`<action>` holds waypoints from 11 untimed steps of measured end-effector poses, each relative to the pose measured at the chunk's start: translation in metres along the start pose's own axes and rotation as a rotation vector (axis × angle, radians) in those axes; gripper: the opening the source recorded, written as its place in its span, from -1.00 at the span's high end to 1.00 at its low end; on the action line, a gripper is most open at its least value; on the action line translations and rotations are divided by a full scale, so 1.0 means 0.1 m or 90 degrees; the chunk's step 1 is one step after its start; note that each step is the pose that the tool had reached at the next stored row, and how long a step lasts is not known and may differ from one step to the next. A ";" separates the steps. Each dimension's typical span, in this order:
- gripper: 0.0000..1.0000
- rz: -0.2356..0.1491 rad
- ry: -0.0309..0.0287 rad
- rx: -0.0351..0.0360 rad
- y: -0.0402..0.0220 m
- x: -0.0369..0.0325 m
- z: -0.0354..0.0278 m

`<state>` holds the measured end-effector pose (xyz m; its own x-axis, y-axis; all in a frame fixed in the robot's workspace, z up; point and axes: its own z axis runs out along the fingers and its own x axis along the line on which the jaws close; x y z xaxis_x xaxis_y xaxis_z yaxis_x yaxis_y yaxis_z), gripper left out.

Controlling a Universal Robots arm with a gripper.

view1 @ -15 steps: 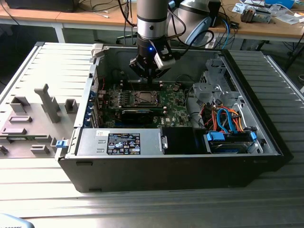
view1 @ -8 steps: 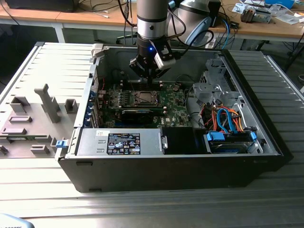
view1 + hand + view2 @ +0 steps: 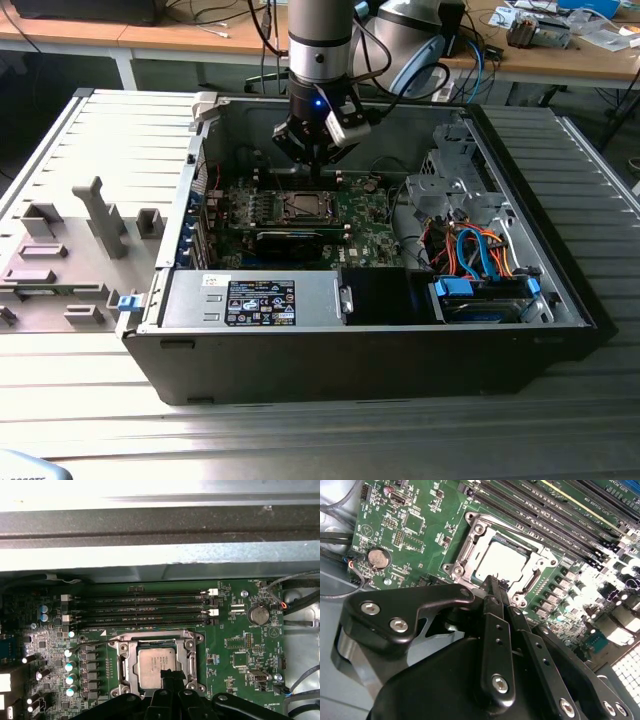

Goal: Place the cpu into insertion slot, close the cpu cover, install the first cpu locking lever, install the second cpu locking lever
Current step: 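Install the first cpu locking lever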

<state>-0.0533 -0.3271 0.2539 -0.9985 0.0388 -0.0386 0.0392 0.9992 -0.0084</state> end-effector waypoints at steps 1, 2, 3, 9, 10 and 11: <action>0.79 -0.001 0.0000 0.0000 0.000 0.000 0.000; 0.79 -0.002 0.0000 0.0000 0.000 0.000 0.000; 0.79 -0.002 0.0000 -0.0001 0.000 0.000 0.000; 0.79 -0.008 -0.0001 -0.0003 0.000 0.000 0.000; 0.79 -0.009 -0.0001 -0.0003 0.000 0.000 0.000; 0.79 -0.010 -0.0001 -0.0004 0.000 0.000 0.000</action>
<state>-0.0533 -0.3271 0.2539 -0.9990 0.0236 -0.0387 0.0239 0.9997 -0.0084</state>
